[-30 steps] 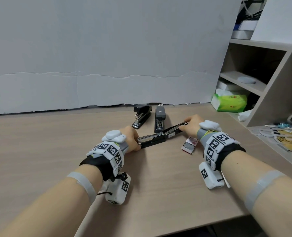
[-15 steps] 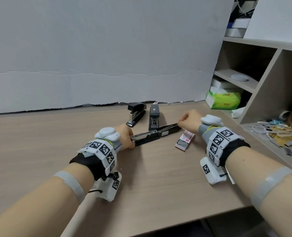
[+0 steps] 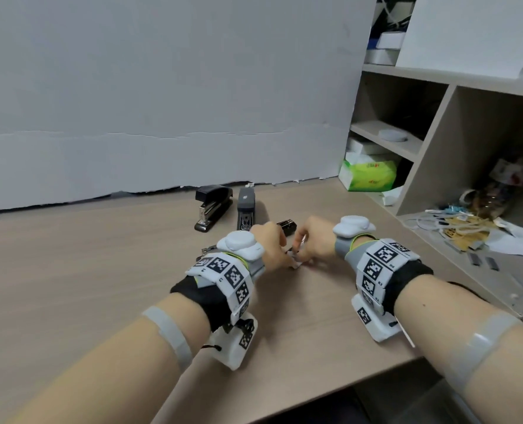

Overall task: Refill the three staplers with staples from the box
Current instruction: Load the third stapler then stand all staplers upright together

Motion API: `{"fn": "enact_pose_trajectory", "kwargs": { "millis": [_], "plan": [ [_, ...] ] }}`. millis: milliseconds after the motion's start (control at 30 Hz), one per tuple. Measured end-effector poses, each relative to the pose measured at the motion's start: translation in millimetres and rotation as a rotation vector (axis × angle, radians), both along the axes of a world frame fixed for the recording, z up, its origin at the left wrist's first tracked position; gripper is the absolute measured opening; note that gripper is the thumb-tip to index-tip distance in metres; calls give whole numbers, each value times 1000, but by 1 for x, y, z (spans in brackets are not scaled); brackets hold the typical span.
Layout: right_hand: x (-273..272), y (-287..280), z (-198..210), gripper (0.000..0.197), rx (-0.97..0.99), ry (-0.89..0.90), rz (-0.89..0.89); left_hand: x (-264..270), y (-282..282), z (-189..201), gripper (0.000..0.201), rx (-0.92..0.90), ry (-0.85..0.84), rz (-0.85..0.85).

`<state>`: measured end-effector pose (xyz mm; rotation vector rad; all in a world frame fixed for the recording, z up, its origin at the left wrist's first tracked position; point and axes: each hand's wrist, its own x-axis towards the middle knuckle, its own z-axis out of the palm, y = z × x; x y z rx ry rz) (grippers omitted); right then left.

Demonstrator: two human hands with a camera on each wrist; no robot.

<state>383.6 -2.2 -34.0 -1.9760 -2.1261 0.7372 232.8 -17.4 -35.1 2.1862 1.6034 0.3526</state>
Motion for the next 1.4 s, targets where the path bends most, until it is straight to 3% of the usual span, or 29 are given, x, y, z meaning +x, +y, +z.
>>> {"fn": "enact_pose_trajectory", "kwargs": {
  "millis": [200, 367, 433, 600, 900, 1000, 1133, 1300, 1400],
  "plan": [
    [-11, 8, -3, 21, 17, -74, 1, 19, 12, -11, 37, -32, 105, -7],
    [-8, 11, -6, 14, 20, -67, -10, 23, 21, -10, 23, -49, 195, -33],
    [-4, 10, -5, 3, 42, -20, -24, 19, 25, -12, 21, -54, 195, -39],
    [5, 10, -7, 5, 35, 152, -83, 9, 30, -17, 26, -26, 150, -33],
    [-7, 6, -2, 7, 51, 129, -11, 5, 32, -17, 26, -56, 107, -53],
    [-4, 8, 2, 5, 107, 221, -19, 0, 31, -16, 31, -51, 66, -67],
    [-6, 9, 10, 7, 187, 360, -47, -26, 30, 3, 48, -5, -121, -52],
    [-29, 16, 13, 14, 221, 389, 5, -98, 41, 24, 40, -19, -305, 122],
    [-54, 22, 11, 8, 227, 350, 82, -136, 41, 16, 41, -116, -296, 182]
  ]
}}
